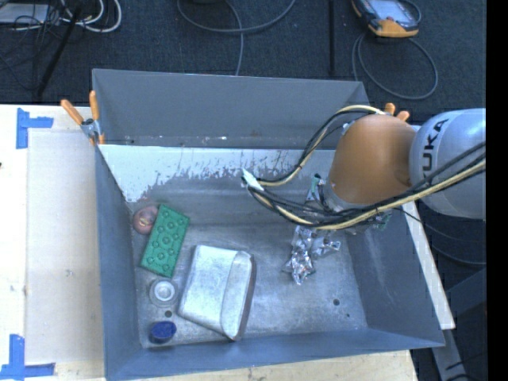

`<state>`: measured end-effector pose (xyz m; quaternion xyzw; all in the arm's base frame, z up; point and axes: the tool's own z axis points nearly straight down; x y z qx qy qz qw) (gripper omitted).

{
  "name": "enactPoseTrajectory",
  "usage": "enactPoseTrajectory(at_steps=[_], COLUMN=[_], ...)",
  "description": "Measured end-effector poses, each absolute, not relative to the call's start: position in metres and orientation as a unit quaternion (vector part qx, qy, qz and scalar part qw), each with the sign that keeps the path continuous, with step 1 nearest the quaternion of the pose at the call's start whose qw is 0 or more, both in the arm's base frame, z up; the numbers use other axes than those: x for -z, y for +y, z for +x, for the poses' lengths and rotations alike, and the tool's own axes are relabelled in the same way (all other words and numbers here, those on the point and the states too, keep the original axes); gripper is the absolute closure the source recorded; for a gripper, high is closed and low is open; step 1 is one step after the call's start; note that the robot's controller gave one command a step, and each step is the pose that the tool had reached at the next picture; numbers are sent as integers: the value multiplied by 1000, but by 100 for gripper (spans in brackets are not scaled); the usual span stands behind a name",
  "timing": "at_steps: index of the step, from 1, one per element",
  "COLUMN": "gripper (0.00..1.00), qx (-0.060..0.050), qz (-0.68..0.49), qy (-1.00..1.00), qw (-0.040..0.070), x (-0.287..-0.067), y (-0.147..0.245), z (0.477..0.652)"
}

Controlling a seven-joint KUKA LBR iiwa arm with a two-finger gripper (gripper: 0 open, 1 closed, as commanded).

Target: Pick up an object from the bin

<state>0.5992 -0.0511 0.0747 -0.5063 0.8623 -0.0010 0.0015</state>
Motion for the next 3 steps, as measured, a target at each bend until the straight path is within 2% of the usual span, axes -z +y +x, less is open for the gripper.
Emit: enactPoseTrajectory(at_steps=[2,3], gripper=[100,100], qx=[1,0], qz=[-503,-501], qy=[865,865], qw=[2,2], x=[-144,-169], y=[-48,-46], z=[601,602])
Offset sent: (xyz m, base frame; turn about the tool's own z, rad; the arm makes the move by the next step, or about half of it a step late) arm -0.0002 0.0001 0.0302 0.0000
